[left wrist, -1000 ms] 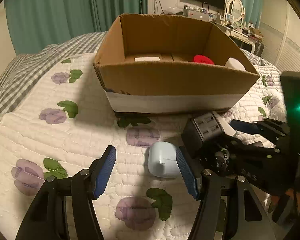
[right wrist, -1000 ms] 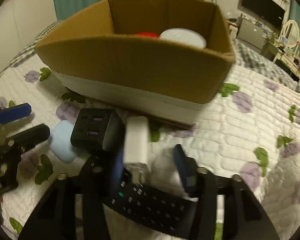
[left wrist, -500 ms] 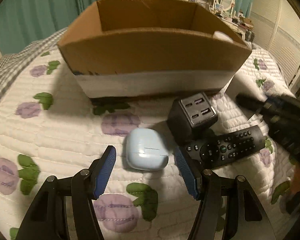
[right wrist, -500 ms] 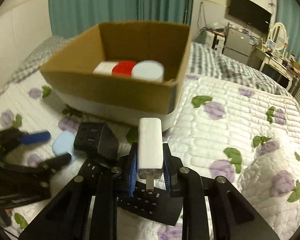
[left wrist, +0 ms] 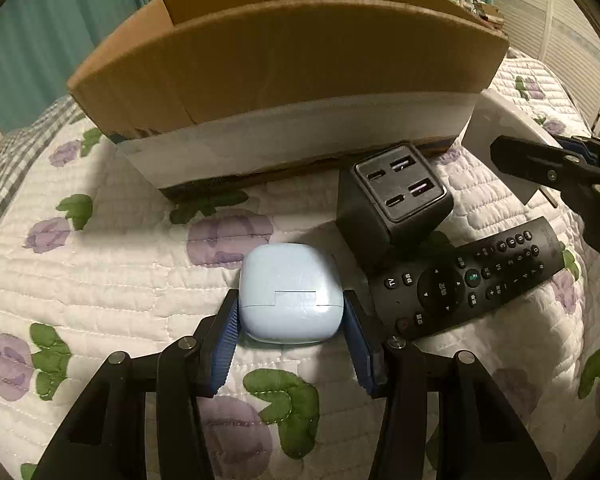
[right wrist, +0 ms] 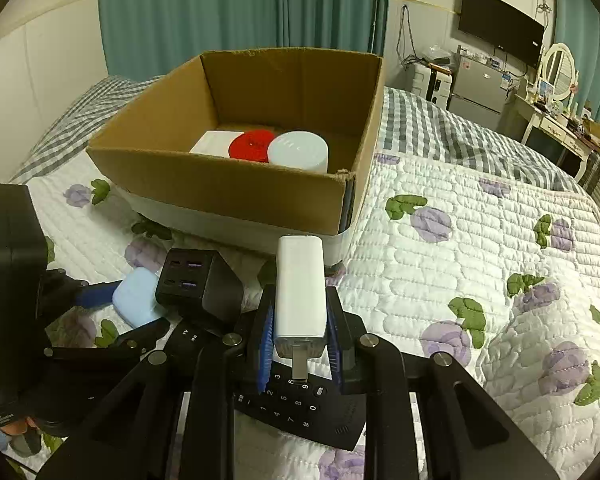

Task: Organize rigid objects
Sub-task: 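Grasp blue earbud case with left tool while right tool holds adapter, drop both in box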

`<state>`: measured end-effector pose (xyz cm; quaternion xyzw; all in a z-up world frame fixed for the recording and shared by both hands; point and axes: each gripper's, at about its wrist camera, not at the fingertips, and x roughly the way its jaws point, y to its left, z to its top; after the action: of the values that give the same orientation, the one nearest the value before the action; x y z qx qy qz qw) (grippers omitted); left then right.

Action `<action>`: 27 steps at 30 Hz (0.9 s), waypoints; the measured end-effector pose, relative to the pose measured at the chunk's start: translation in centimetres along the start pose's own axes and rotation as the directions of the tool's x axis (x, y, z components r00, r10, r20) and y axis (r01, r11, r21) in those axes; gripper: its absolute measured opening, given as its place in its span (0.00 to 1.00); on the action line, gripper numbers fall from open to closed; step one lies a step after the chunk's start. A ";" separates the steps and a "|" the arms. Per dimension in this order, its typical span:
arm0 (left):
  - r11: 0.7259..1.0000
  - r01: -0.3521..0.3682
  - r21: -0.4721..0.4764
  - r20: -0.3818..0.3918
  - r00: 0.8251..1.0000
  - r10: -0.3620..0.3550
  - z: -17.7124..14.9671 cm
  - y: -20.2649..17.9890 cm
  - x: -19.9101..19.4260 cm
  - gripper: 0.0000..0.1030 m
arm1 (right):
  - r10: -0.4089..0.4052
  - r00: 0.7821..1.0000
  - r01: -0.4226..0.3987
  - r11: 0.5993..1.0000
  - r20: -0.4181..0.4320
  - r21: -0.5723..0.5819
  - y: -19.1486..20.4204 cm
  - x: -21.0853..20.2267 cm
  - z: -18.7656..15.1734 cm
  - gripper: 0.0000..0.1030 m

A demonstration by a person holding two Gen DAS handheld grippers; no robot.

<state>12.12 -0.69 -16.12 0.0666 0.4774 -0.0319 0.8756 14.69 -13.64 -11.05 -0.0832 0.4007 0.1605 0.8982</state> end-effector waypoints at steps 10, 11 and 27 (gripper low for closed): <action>0.999 0.030 -0.028 0.204 0.979 -0.024 0.9 0.0 -8.7 0.48 | 0.044 0.994 -0.044 0.999 0.097 0.003 -0.3 -4.4 2.1 0.21; 0.999 0.040 -0.030 0.216 0.976 -0.032 1.5 0.1 -9.4 0.48 | 0.045 0.993 -0.046 0.999 0.110 0.003 -0.4 -4.9 2.6 0.21; 0.997 0.082 -0.015 0.347 0.935 -0.072 18.0 5.0 -8.7 0.48 | -0.035 0.966 0.038 0.999 0.258 -0.009 -2.4 -5.2 16.1 0.21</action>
<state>22.96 1.55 1.21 0.0284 0.3184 -0.0703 0.9449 23.42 -12.54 3.57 -0.0751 0.2778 0.1561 0.9449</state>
